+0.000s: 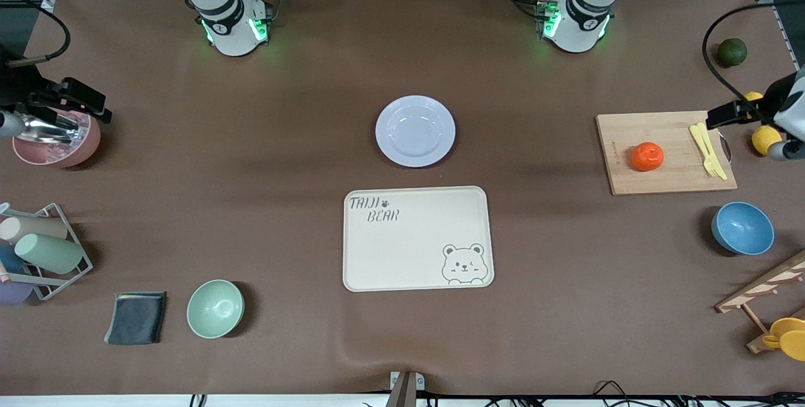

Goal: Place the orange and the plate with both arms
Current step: 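Move the left gripper down to the orange on the cutting board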

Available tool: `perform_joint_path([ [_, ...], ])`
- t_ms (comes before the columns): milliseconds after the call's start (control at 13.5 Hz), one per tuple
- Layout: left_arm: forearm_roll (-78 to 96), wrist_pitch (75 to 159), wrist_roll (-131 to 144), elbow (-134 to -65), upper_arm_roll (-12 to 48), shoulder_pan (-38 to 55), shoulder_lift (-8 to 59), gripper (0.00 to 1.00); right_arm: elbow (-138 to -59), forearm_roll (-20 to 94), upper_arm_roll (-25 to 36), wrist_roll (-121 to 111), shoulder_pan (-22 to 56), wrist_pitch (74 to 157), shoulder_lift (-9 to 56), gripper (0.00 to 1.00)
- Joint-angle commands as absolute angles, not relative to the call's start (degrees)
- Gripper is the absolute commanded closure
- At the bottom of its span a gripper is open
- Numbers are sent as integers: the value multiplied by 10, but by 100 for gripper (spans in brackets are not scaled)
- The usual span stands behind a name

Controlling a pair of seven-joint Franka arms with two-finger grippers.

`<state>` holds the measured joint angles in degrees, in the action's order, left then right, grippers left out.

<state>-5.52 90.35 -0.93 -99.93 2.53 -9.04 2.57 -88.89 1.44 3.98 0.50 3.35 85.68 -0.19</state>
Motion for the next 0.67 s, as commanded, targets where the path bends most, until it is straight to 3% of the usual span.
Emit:
perform_joint_path([
  [0,-67,999,-17,-1122,31,-129,7,0,-890,2,33,9,31,854,-12,0],
  [223,-71,1076,-25,-1195,31,-148,28,0,-890,2,33,8,31,855,-12,0],
  [594,-88,1131,-26,-1199,30,-166,126,0,-890,2,33,8,40,855,-10,0],
])
